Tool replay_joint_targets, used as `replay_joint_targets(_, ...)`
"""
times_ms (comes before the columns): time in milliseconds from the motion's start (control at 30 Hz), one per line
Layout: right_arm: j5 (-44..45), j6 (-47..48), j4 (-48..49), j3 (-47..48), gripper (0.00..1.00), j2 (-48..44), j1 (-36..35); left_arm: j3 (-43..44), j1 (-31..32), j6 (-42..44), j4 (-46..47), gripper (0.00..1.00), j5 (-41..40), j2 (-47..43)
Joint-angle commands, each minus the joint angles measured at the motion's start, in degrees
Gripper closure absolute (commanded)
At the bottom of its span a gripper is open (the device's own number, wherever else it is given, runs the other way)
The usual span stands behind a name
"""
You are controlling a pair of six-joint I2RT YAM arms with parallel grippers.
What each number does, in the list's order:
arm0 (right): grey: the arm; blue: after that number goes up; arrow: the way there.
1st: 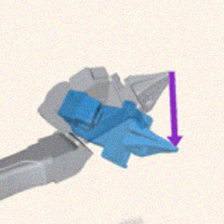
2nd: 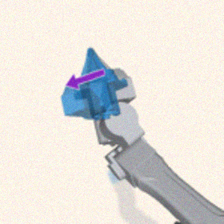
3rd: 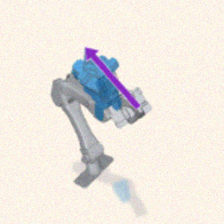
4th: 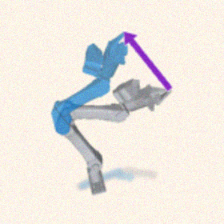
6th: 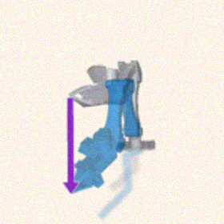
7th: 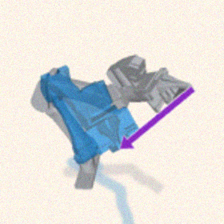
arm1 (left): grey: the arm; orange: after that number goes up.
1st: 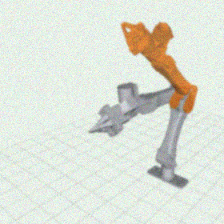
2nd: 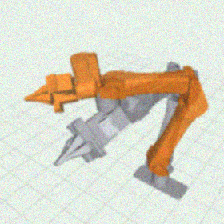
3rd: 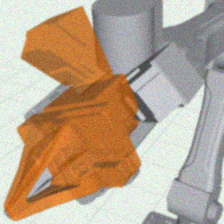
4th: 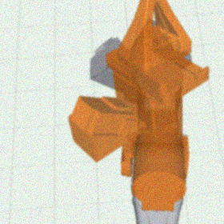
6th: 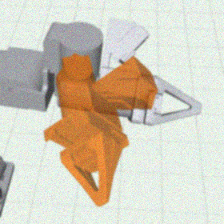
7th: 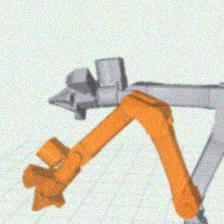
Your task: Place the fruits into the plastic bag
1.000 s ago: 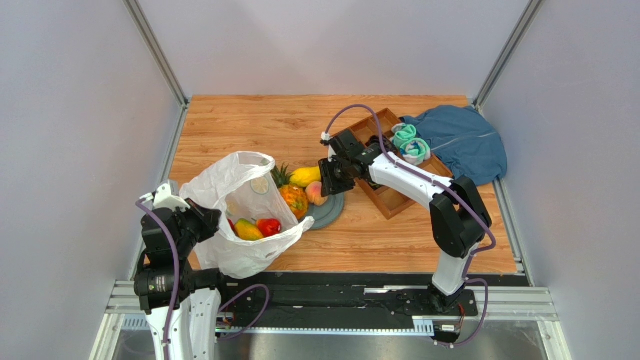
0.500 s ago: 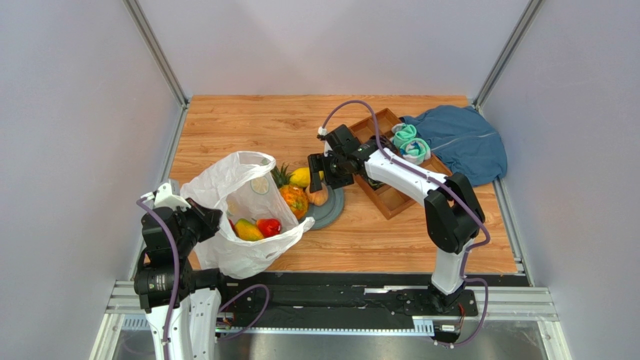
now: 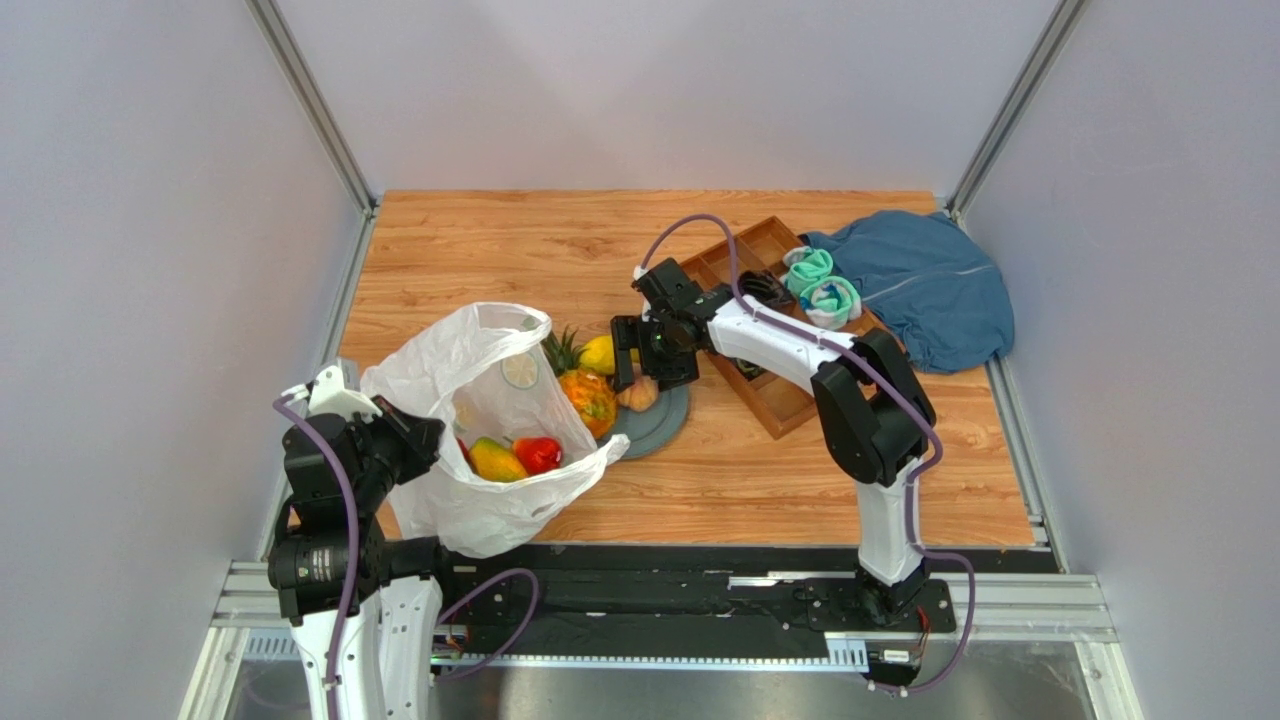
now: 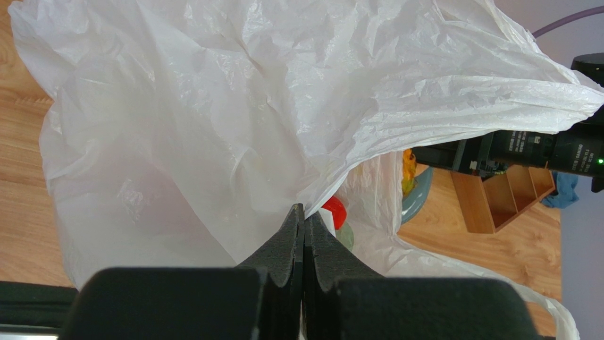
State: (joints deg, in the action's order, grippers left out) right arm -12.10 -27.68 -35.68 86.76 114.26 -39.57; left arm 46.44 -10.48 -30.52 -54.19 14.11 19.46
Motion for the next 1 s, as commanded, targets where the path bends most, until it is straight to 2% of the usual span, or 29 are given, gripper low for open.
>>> replay_joint_targets(0,0.14,-1.50,1.67,2.10,0.20,1.14,-0.07,0.32,0.11,0.99,1.37,1.00,0.39,0.49)
replay_joint_targets(167,0.32,-1.32,2.02,1.22,0.30,1.06,-0.07,0.23,0.11,1.08,1.37,1.00,0.57,0.75)
replay_joint_targets(300,1.20,-0.44,2.37,0.16,0.49,-0.08,-0.07,0.23,0.11,1.08,1.37,1.00,0.66,0.84)
replay_joint_targets(400,2.34,0.17,2.46,-0.71,0.55,-1.05,0.02,0.23,0.20,1.08,1.46,1.00,0.57,0.93)
replay_joint_targets(633,5.94,1.23,2.63,-3.52,0.60,-5.62,-0.07,0.23,0.11,1.08,1.46,1.00,0.74,0.84)
replay_joint_targets(967,10.26,-0.62,6.50,-6.16,0.63,-17.13,-0.15,0.15,0.11,1.08,1.64,1.00,1.01,0.93)
